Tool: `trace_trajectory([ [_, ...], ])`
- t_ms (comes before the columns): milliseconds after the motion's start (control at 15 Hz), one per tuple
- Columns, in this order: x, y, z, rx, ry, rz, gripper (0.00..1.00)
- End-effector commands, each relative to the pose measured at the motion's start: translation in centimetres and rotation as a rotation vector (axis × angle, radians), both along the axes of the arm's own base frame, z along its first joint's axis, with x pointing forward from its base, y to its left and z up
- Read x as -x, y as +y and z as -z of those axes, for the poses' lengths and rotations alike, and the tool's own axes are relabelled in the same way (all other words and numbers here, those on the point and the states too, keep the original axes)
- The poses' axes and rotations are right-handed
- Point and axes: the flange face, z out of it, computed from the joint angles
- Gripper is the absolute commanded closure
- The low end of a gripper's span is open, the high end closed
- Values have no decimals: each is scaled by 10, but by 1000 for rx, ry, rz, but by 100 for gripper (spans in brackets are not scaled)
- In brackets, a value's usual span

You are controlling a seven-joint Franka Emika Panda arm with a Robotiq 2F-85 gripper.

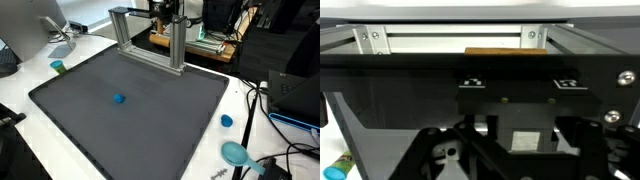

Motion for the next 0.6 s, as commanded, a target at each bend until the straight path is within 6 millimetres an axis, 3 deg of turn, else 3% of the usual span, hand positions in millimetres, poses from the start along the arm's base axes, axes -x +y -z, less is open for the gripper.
trace_trajectory([
  [0,3,-9,-4,-18,4,-55,13],
  [67,4,-12,-5,-28,8,-70,10],
  [200,7,-17,-2,-51,30,-98,21],
  [267,8,-18,-1,-57,36,-106,39],
  [400,16,-11,4,-71,37,-115,53],
  [533,13,-8,-4,-70,36,-101,65],
])
